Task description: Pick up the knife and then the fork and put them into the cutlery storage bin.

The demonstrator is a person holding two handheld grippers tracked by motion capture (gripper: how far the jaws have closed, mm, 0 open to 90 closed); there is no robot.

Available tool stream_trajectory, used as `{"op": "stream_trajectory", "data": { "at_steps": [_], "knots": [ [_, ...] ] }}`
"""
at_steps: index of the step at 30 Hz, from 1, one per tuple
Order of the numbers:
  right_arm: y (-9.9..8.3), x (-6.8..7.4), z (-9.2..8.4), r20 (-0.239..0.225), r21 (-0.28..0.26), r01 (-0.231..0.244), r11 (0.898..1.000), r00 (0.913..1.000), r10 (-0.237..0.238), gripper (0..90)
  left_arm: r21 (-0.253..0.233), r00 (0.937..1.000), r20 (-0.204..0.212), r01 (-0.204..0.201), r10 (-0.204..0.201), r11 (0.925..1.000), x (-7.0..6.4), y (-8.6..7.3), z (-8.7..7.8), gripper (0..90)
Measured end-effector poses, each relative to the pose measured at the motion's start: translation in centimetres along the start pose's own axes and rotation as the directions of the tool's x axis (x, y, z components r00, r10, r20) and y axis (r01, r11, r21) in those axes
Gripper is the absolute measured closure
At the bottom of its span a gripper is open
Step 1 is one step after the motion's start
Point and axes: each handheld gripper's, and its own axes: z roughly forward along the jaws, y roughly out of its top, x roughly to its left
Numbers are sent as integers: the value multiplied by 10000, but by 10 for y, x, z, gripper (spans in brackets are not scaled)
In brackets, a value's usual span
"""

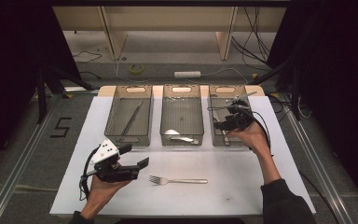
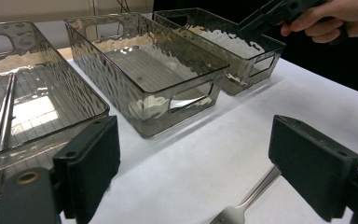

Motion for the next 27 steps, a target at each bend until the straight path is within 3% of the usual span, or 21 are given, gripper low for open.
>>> {"op": "stream_trajectory", "data": {
  "at_steps": [5, 10, 14, 19, 27],
  "knots": [
    [-5, 16, -11, -279, -352, 536, 9979, 9981, -546, 360, 36, 10000, -2, -34, 34, 10000, 0, 0, 0, 162],
    [-14, 31, -18, -556, -904, 769, 9929, 9951, -821, 347, 7, 10000, -15, 14, -14, 10000, 0, 0, 0, 162],
    [-17, 43, -23, -764, -965, 1274, 9871, 9879, -1350, 332, 38, 10000, 8, -61, 61, 10000, 0, 0, -1, 162],
    [-18, 64, -26, -1028, -707, 2061, 9760, 9717, -2127, 310, 47, 10000, 15, -76, 76, 10000, 0, 0, 0, 162],
    [-19, 99, -21, -1708, -354, 3153, 9483, 9331, -3166, 304, -5, 10000, 8, -26, 26, 10000, 0, 0, 0, 162]
  ]
}}
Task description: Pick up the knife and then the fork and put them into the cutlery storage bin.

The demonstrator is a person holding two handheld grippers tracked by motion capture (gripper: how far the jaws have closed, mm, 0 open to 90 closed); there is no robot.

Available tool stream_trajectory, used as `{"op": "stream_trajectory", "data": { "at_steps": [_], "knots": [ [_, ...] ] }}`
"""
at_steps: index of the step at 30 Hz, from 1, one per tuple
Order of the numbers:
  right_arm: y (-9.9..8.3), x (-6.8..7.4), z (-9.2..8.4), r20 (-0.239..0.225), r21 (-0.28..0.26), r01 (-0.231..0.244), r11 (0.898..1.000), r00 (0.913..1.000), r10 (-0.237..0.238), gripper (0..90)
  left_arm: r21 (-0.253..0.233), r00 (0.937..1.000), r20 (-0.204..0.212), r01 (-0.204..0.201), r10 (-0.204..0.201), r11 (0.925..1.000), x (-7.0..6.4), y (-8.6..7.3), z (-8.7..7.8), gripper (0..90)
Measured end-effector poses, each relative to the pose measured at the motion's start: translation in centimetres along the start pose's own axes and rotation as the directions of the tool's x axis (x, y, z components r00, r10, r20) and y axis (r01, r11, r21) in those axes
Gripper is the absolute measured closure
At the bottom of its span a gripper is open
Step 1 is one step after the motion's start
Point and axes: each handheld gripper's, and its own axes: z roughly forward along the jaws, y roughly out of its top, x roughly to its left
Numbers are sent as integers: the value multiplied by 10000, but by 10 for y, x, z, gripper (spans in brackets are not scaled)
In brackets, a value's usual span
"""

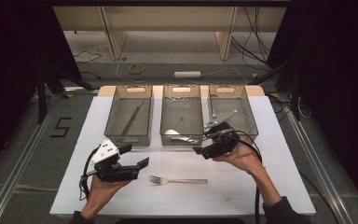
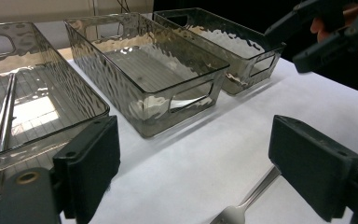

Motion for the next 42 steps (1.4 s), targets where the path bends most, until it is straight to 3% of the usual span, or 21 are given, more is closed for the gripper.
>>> {"op": "stream_trajectory", "data": {
  "at_steps": [9, 14, 20, 26, 29, 34, 42],
  "knots": [
    [5, 25, 21, -808, 847, 827, 9930, 9938, -759, 304, -8, 10000, 10, 10, -10, 10000, 0, 0, 0, 162],
    [6, 36, 32, -1221, 1340, 1281, 9827, 9862, -1119, 293, -6, 10000, 7, 8, -8, 10000, 0, 0, 0, 162],
    [4, 45, 48, -1382, 1807, 1549, 9713, 9817, -1308, 296, -16, 10000, 0, -5, 5, 10000, 0, 0, -1, 162],
    [-1, 52, 65, -1570, 2424, 2095, 9473, 9720, -1748, 358, -24, 10000, 16, -1, 1, 10000, 0, 0, -1, 162],
    [-3, 53, 73, -1673, 2709, 2042, 9407, 9724, -1629, 397, -16, 10000, 8, -15, 15, 10000, 0, 0, -1, 162],
    [-7, 54, 82, -1721, 3078, 2349, 9220, 9668, -1888, 452, 0, 10000, 1, -23, 23, 10000, 0, 0, 0, 162],
    [-12, 56, 93, -1857, 3451, 2376, 9080, 9656, -1821, 541, 8, 10000, -2, -88, 88, 10000, 0, 0, -1, 162]
  ]
}}
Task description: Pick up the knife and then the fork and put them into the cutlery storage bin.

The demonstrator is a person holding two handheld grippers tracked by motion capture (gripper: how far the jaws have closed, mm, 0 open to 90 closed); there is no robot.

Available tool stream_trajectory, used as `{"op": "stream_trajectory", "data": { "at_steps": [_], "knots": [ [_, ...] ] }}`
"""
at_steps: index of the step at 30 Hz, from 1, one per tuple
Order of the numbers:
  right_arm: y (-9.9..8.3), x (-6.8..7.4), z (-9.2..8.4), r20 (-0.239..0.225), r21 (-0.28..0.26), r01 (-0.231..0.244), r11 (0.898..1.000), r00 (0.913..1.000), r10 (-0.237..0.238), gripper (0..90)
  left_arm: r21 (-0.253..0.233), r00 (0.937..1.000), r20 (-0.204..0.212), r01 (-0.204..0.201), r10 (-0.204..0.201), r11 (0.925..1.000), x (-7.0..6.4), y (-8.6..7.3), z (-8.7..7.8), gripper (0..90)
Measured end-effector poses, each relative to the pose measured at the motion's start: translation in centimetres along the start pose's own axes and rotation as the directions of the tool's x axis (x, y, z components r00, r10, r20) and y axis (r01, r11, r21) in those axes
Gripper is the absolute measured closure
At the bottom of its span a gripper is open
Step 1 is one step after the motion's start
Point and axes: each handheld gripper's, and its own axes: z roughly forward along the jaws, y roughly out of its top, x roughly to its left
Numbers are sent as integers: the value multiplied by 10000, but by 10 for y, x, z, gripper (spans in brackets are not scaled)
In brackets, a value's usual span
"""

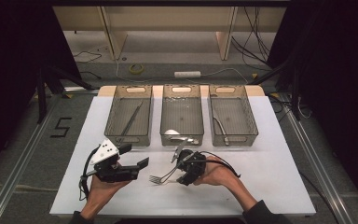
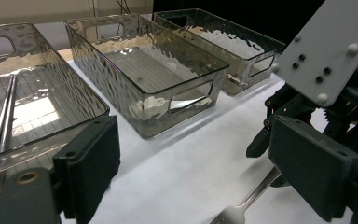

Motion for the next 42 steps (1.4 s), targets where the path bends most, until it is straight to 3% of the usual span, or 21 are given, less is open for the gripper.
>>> {"op": "stream_trajectory", "data": {
  "at_steps": [6, 11, 21, 42],
  "knots": [
    [0, 0, 6, -93, 319, -54, 9995, 9999, 57, 610, -26, 10000, 0, 26, -26, 10000, 0, 0, 0, 162],
    [0, 1, 10, 30, 595, 205, 9980, 9998, -207, 660, 8, 10000, 5, -4, 4, 10000, 0, 0, 0, 162],
    [1, 3, 13, -185, 774, 381, 9963, 9992, -368, 747, 8, 10000, 6, -11, 11, 10000, 0, 0, 0, 162],
    [7, 12, 15, 136, 1254, 890, 9881, 9957, -914, 805, 7, 10000, -6, 28, -28, 10000, -1, 0, 0, 162]
  ]
}}
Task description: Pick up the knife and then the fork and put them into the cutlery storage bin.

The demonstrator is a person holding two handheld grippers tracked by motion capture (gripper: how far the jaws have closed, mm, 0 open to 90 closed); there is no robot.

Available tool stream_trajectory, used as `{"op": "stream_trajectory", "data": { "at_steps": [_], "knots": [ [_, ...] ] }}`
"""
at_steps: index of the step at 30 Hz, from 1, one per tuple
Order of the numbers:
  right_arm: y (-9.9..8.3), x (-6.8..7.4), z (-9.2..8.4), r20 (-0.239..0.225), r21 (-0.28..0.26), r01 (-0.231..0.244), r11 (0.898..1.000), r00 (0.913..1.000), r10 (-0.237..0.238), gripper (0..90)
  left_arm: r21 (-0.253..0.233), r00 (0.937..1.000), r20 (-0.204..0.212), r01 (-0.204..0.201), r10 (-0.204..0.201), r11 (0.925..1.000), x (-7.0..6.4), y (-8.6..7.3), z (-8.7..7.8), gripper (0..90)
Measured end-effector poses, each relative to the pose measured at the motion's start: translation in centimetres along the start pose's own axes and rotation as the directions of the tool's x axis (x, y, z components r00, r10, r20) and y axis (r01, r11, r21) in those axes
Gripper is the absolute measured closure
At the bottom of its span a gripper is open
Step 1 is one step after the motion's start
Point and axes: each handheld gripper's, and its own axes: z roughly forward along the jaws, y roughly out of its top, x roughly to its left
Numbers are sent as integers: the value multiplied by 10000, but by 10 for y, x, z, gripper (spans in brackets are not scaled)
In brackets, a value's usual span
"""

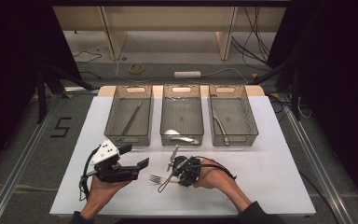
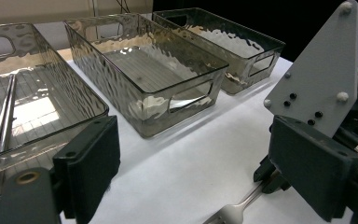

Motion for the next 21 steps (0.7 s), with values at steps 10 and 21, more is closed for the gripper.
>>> {"op": "stream_trajectory", "data": {
  "at_steps": [10, 21],
  "knots": [
    [1, 1, 0, -66, 29, 127, 9999, 9999, -127, 843, 18, 10000, 1, 9, -9, 10000, 0, 0, 0, 162],
    [-5, -6, -11, -178, -553, -24, 9985, 9998, 14, 847, -30, 10000, -10, 20, -20, 10000, 1, 0, -1, 162]
  ]
}}
